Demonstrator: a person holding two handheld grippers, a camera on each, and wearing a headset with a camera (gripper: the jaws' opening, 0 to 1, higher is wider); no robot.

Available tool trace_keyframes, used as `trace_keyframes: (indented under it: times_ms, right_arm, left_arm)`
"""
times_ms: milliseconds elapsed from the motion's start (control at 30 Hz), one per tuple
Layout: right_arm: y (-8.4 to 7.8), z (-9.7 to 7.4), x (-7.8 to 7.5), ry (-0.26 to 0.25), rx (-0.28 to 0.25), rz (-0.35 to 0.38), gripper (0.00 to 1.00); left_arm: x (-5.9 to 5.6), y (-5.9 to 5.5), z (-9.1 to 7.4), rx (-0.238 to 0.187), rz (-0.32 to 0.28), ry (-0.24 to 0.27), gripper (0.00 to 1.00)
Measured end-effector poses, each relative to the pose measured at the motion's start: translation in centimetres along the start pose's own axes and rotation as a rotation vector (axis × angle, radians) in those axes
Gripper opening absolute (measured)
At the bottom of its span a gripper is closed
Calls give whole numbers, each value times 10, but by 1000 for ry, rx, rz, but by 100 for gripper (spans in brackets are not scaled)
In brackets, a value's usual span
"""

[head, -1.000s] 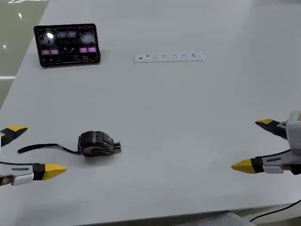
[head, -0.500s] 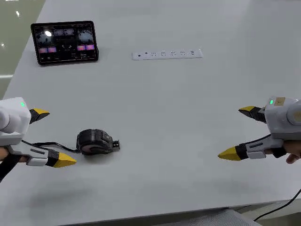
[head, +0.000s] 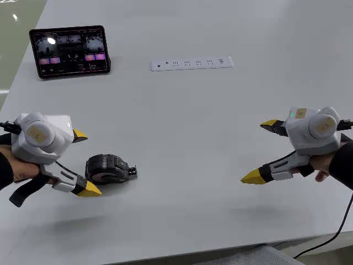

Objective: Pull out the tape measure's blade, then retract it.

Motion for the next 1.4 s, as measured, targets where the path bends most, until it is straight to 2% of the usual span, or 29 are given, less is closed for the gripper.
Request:
trace_keyframes:
  times_ms: [67, 167, 233, 467, 600, 667, 833, 933, 1000, 1233, 1400]
  right_arm:
    - [3, 4, 0, 9, 1, -11, 99]
    - [10, 10, 2, 30, -4, -37, 99]
    - [16, 14, 3, 42, -7, -59, 99]
    - [32, 29, 4, 76, -28, -91, 99]
    - [44, 41, 7, 104, -42, -108, 99]
    - [50, 48, 8, 118, -49, -120, 99]
    - [62, 63, 8, 135, -67, -134, 99]
    - [68, 70, 11, 147, -72, -138, 99]
    - [68, 77, 9, 151, -73, -143, 98]
    - [74, 97, 16, 173, -67, -156, 97]
    - [85, 108, 21, 195, -88, -170, 95]
  left_arm:
    - [0, -1, 5, 36, 40, 1, 80]
    - [-1, 1, 13, 54, 68, -6, 77]
    - [-1, 2, 17, 81, 98, -12, 70]
    - [-2, 4, 24, 119, 77, -40, 54]
    - [-4, 7, 29, 131, 94, -62, 45]
    - [-6, 7, 31, 153, 124, -73, 34]
    - [-4, 6, 33, 162, 115, -57, 35]
    - [-3, 5, 35, 154, 162, -44, 34]
    - [-3, 5, 35, 157, 153, -42, 34]
    - [-7, 3, 34, 165, 186, -24, 33]
    - [-7, 5, 34, 164, 169, -16, 33]
Point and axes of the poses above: the centre of the closed fingertips' face, and the gripper's own axes: z roughly forward along the fingers, x roughly to its left, y roughly out of its top, the point moved 5 cm from there along -z, roughly backward along the fingers, and after that the axes turned 15 degrees about -z, right-handed, at the moved point
